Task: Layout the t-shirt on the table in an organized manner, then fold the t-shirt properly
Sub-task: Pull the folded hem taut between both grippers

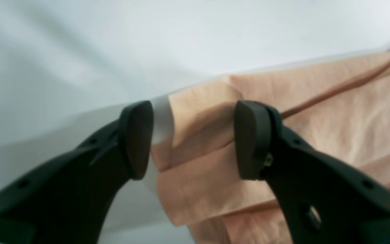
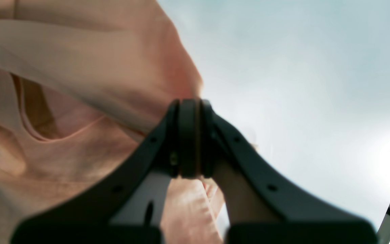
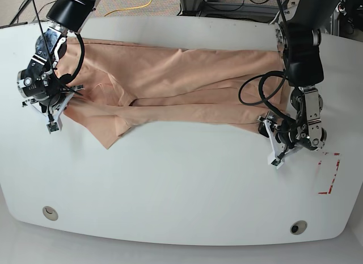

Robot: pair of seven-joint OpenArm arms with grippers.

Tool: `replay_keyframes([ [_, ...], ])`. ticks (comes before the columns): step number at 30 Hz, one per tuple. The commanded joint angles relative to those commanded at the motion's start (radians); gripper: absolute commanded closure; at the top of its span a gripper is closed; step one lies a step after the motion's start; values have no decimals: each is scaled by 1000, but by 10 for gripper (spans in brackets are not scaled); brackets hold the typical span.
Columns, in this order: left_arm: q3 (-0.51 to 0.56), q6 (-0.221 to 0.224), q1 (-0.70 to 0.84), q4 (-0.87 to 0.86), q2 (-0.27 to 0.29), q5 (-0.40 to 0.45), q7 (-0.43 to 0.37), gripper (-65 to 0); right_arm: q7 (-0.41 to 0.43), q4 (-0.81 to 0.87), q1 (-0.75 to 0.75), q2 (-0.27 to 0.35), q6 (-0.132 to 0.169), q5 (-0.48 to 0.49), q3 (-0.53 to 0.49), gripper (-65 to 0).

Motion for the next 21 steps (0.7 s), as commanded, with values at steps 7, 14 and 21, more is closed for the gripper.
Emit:
replay_keyframes([
  [7,0,0,-3,-54,2,0,-40,-357,0,2,0,0,0,0,0,-19],
  [14,0,0,-3,-54,2,0,-40,-251,0,2,0,0,0,0,0,-19],
  [21,3,0,-3,-55,2,0,-40,-96,0,2,0,0,0,0,0,-19],
])
